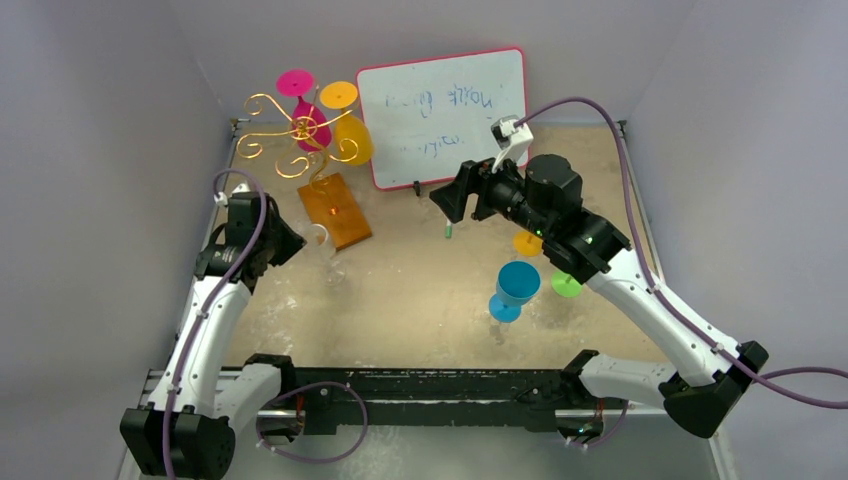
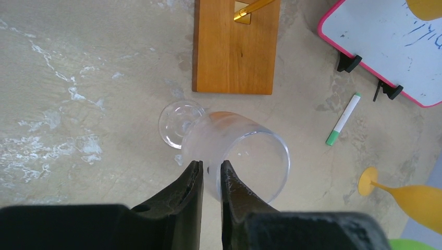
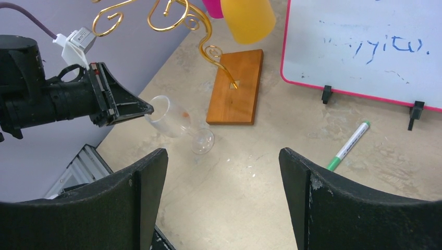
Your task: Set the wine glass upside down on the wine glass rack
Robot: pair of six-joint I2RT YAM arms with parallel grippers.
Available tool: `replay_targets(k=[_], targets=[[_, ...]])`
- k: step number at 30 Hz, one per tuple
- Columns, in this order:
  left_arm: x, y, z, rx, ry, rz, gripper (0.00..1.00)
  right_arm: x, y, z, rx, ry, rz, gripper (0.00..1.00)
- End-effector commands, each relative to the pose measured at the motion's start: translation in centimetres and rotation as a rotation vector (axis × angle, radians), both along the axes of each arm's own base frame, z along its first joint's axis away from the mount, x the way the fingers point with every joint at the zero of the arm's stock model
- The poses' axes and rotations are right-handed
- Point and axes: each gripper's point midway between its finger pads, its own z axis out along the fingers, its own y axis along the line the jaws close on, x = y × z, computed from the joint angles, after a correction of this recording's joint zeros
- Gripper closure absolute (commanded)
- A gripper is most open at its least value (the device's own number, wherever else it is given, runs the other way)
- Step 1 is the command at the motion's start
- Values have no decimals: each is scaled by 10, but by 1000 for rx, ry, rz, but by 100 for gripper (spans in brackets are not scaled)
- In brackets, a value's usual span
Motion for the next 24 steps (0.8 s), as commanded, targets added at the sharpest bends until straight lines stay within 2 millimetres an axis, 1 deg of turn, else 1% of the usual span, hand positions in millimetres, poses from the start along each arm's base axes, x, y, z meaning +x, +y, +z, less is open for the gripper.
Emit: replay_targets(k=[1, 2, 9, 13, 16, 19, 24], targets=[[0, -2, 12, 18, -9, -46, 97, -1, -2, 19, 13, -68, -6, 20], [-1, -2, 15, 22, -12, -52, 100, 0, -2, 18, 9, -69, -6, 20], [-9, -5, 30, 35, -20, -98, 100, -5, 1, 19, -3, -88, 10, 20], [-12, -8, 38, 32, -24, -131, 100, -10, 7, 19, -15, -106, 29, 20], [-15, -15, 44, 19, -29, -173, 100, -15, 14, 20, -26, -140, 58, 20], [-17, -22, 49, 1, -34, -224, 100, -22, 23, 19, -59, -203, 113, 20], [-20, -36, 59, -38, -49, -306, 100, -36, 39, 17, -135, -385, 258, 22]])
